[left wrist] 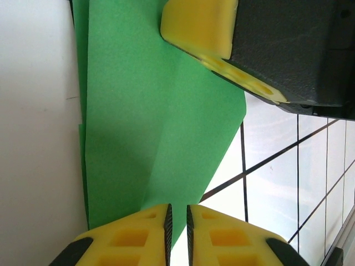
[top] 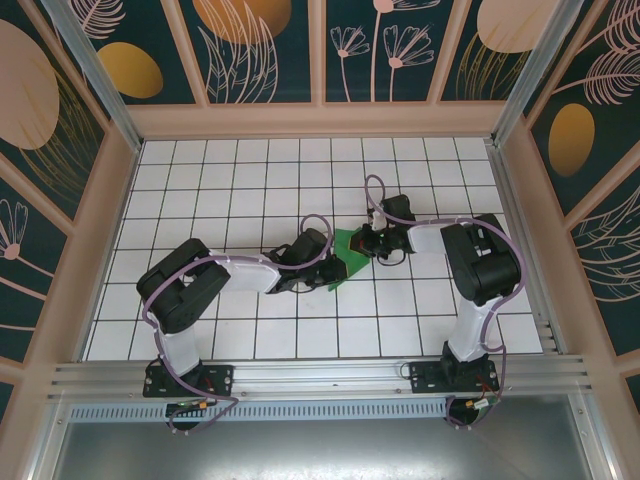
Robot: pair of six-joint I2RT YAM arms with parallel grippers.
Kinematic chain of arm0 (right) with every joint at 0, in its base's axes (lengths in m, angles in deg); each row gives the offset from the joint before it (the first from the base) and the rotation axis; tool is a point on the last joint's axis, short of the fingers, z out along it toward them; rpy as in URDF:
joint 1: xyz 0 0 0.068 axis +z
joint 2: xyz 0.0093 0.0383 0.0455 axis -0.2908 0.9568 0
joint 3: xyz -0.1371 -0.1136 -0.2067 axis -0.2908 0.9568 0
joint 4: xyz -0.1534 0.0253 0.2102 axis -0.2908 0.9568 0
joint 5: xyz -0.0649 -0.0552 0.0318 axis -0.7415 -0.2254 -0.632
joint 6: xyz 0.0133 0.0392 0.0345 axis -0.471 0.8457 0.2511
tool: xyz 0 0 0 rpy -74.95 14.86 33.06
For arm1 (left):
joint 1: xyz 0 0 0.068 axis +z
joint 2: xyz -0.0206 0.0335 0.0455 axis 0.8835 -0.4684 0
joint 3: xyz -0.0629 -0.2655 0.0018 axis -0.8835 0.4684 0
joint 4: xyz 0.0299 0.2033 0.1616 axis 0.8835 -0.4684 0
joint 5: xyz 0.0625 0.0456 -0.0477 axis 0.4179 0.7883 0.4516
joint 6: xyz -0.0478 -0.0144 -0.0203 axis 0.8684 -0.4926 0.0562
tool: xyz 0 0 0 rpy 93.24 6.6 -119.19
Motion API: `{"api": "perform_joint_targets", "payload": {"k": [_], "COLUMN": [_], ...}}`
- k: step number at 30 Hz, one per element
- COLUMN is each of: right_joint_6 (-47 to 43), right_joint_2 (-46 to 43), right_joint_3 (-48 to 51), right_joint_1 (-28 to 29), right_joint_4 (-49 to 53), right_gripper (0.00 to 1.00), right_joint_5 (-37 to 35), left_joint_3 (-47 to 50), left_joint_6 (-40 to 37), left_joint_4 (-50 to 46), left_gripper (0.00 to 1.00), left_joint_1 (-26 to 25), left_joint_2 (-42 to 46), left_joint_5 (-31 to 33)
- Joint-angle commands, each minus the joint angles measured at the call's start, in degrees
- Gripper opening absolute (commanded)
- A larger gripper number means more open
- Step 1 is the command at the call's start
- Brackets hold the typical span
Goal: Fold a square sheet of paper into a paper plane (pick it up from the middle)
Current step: Fourth fold the wing at the center of the table.
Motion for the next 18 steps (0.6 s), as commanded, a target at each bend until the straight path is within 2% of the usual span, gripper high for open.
{"api": "perform_joint_targets", "payload": {"k": [1,9,18], "right_joint_6": [-1.52,-1.7,-1.96], "right_joint_2": [4.71,4.98,5.29], "right_joint_3": [1.57,1.66,1.49], "right_joint_1": [-0.09,-0.07,-0.09], "right_joint_4": [5.52,5.56,5.95], "right_gripper": [0.0,0.0,0.0], "right_joint_5": [-7.5,-7.51,-7.5], "left_joint_3": [0.52,-2.03,-1.92], "left_joint_6": [-0.36,-4.94,-3.66], "left_joint_4": [1.12,-2.17,0.08], "left_gripper": [0.2,0.25,0.22], "left_joint_1": [-0.14,0.47,0.59], "left_joint_2": [1.56,3.51,-0.55], "left_joint_5": [-0.02,2.8,-2.1]}}
